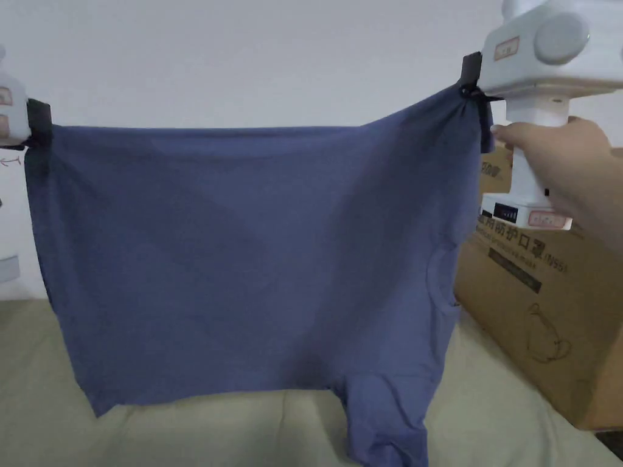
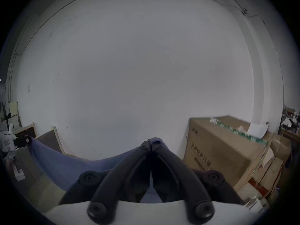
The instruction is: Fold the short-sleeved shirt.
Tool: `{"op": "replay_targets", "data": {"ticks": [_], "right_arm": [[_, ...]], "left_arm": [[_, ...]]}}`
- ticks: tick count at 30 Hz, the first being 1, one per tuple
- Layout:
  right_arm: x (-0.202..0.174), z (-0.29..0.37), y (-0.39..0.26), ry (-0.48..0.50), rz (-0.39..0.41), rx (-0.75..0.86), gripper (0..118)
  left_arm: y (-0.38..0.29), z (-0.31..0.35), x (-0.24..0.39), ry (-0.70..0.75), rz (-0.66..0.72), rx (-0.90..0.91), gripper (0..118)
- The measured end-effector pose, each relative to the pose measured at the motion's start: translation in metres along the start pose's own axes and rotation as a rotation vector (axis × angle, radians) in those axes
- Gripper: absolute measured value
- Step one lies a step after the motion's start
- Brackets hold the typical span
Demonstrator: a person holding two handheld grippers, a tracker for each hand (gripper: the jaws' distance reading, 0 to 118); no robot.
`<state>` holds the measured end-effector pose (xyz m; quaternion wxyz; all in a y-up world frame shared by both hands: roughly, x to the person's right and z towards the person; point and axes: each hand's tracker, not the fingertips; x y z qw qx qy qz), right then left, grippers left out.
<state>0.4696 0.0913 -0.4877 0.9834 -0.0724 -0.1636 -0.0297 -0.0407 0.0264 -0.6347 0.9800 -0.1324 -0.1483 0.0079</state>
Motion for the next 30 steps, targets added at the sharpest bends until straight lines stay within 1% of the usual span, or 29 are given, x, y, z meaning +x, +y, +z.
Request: {"op": "replay_targets", "data": {"ticks": [3, 4, 6, 8, 10, 11, 12, 13, 14, 17, 19, 21, 23, 26, 28, 30], "right_arm": [[0.005, -0.012, -0.094, 0.011, -0.047, -0.147, 0], [0.009, -0.014, -0.133, 0.019, -0.075, -0.222, 0], [0.019, -0.009, -0.21, 0.044, -0.101, -0.369, 0], [0.023, 0.017, -0.296, 0.042, -0.102, -0.528, 0], [0.031, 0.048, -0.366, 0.036, -0.084, -0.665, 0], [0.035, 0.065, -0.395, 0.032, -0.073, -0.729, 0], [0.04, 0.087, -0.418, 0.041, -0.086, -0.772, 0], [0.046, 0.111, -0.437, 0.06, -0.084, -0.824, 0], [0.051, 0.133, -0.451, 0.075, -0.088, -0.867, 0], [0.062, 0.211, -0.467, 0.135, -0.066, -0.933, 0], [0.07, 0.255, -0.468, 0.138, -0.059, -0.96, 0], [0.077, 0.286, -0.47, 0.128, -0.054, -1.017, 0], [0.087, 0.309, -0.471, 0.165, -0.094, -1.078, 0], [0.092, 0.331, -0.47, 0.155, -0.062, -1.111, 0], [0.093, 0.338, -0.47, 0.17, -0.026, -1.155, 0], [0.091, 0.341, -0.472, 0.186, -0.016, -1.225, 0]], "left_arm": [[-0.072, -0.02, -0.004, -0.02, 0.045, -0.146, 2], [-0.105, -0.023, -0.006, -0.034, 0.061, -0.21, 2], [-0.164, -0.026, -0.014, -0.049, 0.093, -0.323, 2], [-0.233, -0.011, -0.02, -0.08, 0.12, -0.423, 2], [-0.29, 0.011, -0.029, -0.087, 0.145, -0.538, 2], [-0.317, 0.029, -0.036, -0.11, 0.189, -0.593, 2], [-0.339, 0.044, -0.043, -0.136, 0.216, -0.631, 2], [-0.361, 0.064, -0.048, -0.118, 0.201, -0.679, 2], [-0.373, 0.082, -0.052, -0.107, 0.183, -0.714, 2], [-0.404, 0.141, -0.058, -0.161, 0.042, -0.781, 2], [-0.415, 0.168, -0.066, -0.183, -0.014, -0.825, 2], [-0.418, 0.195, -0.069, -0.222, -0.034, -0.861, 2], [-0.417, 0.22, -0.071, -0.235, -0.043, -0.878, 2], [-0.414, 0.24, -0.077, -0.27, -0.058, -0.927, 2], [-0.412, 0.248, -0.079, -0.291, -0.103, -0.975, 2], [-0.409, 0.26, -0.072, -0.307, -0.15, -1.001, 2]]}}
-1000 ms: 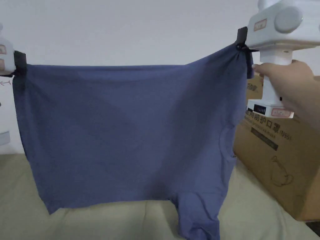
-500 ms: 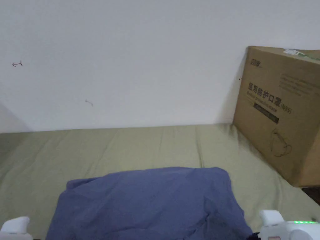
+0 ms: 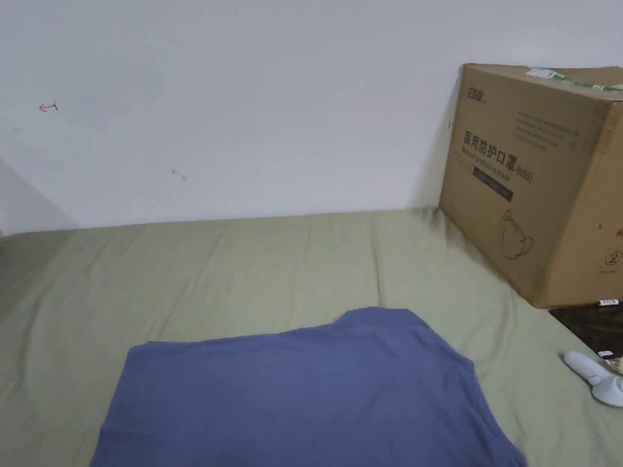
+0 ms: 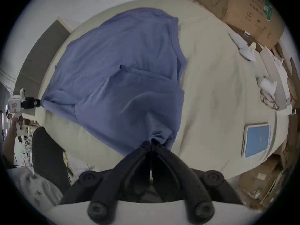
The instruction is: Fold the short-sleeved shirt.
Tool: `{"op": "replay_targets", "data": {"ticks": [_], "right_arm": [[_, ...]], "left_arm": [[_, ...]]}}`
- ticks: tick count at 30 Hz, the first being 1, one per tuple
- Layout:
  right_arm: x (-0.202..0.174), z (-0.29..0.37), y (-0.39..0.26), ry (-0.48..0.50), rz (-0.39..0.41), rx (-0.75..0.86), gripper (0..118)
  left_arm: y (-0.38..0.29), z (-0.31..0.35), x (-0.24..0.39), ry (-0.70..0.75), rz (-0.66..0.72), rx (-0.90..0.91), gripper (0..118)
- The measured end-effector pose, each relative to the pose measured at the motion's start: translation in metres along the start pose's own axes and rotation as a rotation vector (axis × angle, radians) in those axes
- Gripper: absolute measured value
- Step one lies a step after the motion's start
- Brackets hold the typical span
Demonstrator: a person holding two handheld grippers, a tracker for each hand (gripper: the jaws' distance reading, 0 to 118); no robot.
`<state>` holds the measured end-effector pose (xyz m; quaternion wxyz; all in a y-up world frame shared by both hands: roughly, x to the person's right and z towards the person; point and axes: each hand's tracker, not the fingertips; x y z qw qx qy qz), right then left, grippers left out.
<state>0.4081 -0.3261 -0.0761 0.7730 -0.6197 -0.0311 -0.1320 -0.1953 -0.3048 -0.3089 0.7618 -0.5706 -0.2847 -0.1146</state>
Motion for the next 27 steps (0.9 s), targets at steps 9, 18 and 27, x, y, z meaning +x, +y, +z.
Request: {"op": "replay_targets", "data": {"ticks": [9, 18, 27], "right_arm": [[-0.011, -0.014, -0.008, -0.029, -0.055, -0.035, 98], [-0.039, 0.064, 0.009, -0.031, -0.041, 0.186, 108], [-0.119, 0.145, 0.009, 0.081, -0.005, 1.151, 2]], "left_arm": [[-0.014, -0.011, 0.002, 0.031, -0.001, -0.036, 85], [-0.003, 0.058, 0.021, -0.027, 0.085, 0.146, 103], [0.008, 0.135, 0.105, 0.062, 0.128, 1.002, 1]]}}
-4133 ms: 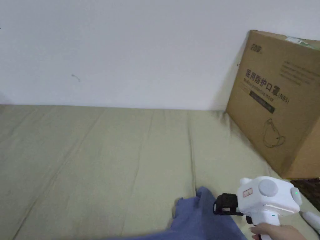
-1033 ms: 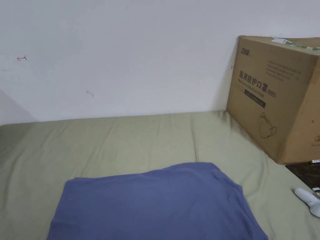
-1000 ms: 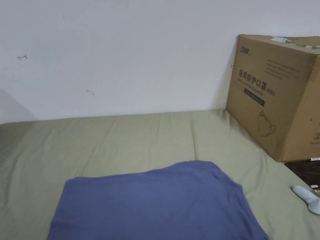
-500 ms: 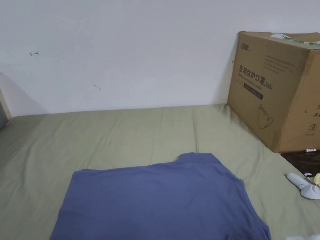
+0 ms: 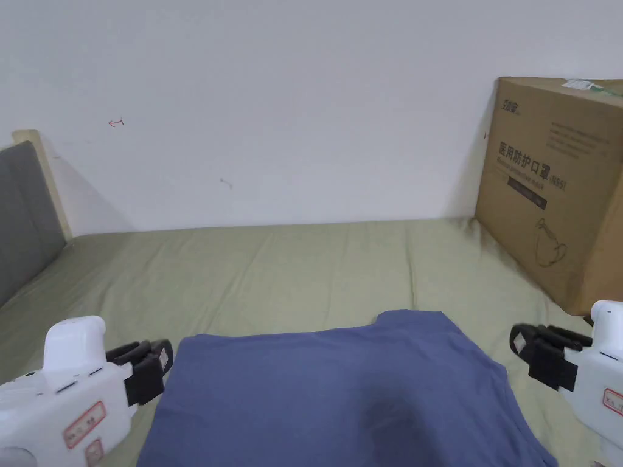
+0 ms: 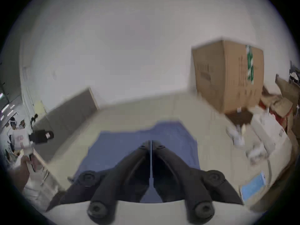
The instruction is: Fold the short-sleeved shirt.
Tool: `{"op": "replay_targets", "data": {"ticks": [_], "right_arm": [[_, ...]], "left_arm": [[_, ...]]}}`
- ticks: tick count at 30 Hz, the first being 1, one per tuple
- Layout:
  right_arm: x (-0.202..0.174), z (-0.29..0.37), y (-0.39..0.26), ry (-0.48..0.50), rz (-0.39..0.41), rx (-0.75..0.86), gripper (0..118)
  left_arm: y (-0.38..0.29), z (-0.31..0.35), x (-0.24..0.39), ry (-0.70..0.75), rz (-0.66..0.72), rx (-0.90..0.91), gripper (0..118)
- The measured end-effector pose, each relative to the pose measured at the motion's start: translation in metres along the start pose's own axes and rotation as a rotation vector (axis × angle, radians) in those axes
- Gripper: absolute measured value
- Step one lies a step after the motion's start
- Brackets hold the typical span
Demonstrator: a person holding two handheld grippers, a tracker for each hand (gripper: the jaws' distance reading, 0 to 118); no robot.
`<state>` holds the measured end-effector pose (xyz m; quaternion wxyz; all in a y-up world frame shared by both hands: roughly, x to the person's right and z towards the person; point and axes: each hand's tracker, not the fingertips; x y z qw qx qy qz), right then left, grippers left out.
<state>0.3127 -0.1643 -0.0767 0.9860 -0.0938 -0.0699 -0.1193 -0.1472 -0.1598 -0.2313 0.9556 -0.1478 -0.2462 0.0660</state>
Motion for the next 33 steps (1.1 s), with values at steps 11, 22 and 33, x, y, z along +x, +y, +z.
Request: {"op": "replay_targets", "data": {"ticks": [11, 22, 33], "right_arm": [[-0.021, 0.012, -0.012, -0.121, 0.058, 0.145, 2], [-0.006, -0.008, -0.036, -0.088, -0.023, -0.046, 2], [0.015, -0.014, -0.056, -0.11, -0.084, -0.159, 2]], "left_arm": [[0.002, 0.013, 0.009, 0.085, -0.088, 0.024, 0], [-0.103, -0.067, -0.102, 0.151, -0.004, -1.148, 20], [-0.178, -0.076, -0.113, 0.246, 0.042, -1.072, 79]]}}
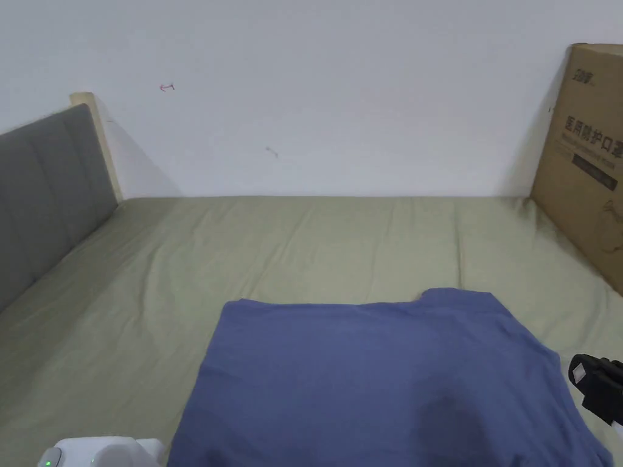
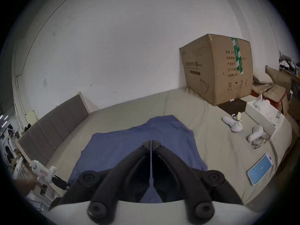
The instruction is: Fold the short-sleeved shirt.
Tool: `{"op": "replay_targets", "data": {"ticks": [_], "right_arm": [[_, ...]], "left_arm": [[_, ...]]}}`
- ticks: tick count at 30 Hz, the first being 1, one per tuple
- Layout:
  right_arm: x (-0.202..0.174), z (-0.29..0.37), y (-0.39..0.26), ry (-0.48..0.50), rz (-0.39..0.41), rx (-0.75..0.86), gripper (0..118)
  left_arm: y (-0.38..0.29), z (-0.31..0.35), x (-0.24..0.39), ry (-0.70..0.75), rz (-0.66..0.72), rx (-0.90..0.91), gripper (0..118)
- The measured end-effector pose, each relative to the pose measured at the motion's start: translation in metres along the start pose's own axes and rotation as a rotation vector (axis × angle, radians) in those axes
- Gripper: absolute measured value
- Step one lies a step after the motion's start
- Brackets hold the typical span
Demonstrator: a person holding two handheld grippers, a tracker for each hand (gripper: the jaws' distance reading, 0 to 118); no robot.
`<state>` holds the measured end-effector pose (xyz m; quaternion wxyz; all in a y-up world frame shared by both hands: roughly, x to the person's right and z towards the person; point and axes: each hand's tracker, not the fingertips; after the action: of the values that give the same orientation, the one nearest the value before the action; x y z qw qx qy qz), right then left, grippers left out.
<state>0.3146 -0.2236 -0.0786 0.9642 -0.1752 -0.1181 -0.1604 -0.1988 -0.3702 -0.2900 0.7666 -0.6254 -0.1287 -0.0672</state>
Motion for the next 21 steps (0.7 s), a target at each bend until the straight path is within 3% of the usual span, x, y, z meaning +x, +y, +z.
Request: {"op": "replay_targets", "data": {"ticks": [1, 2, 3, 4, 7, 9, 10, 12, 13, 17, 19, 20, 21], "right_arm": [[0.001, 0.002, -0.002, -0.005, 0.001, -0.007, 1], [0.003, 0.003, -0.004, -0.009, 0.005, -0.015, 2], [0.006, 0.004, -0.005, -0.012, 0.015, -0.027, 2], [0.01, 0.005, -0.007, -0.014, 0.03, -0.047, 2], [0.027, 0.002, -0.013, -0.03, 0.076, -0.187, 1], [0.044, -0.006, -0.019, -0.003, 0.048, -0.33, 2], [0.054, -0.011, -0.024, -0.004, 0.036, -0.408, 9], [0.067, -0.024, -0.038, -0.063, 0.074, -0.586, 82], [0.073, -0.031, -0.049, -0.093, 0.124, -0.698, 91], [0.092, -0.045, -0.091, -0.156, 0.218, -0.925, 91], [0.104, -0.048, -0.106, -0.195, 0.187, -0.96, 89], [0.108, -0.049, -0.108, -0.186, 0.155, -0.947, 75], [0.112, -0.045, -0.11, -0.149, 0.098, -0.931, 70]], "left_arm": [[-0.003, 0.005, 0.002, 0.018, -0.015, 0.035, 74], [-0.005, 0.01, 0.005, -0.009, -0.017, 0.066, 56], [-0.009, 0.019, 0.011, -0.007, -0.054, 0.119, 20], [-0.013, 0.029, 0.017, -0.047, -0.067, 0.165, 3], [-0.025, 0.047, 0.024, -0.167, 0.0, 0.23, 3], [-0.027, 0.055, 0.027, -0.161, 0.006, 0.242, 3], [-0.026, 0.058, 0.027, -0.161, 0.01, 0.239, 3], [-0.027, 0.069, 0.031, -0.174, 0.026, 0.255, 3], [-0.027, 0.073, 0.03, -0.185, 0.039, 0.265, 3], [-0.025, 0.083, 0.026, -0.216, 0.098, 0.266, 3], [-0.026, 0.082, 0.026, -0.204, 0.112, 0.255, 3], [-0.024, 0.081, 0.022, -0.19, 0.112, 0.242, 3], [-0.024, 0.079, 0.022, -0.167, 0.116, 0.223, 3]]}}
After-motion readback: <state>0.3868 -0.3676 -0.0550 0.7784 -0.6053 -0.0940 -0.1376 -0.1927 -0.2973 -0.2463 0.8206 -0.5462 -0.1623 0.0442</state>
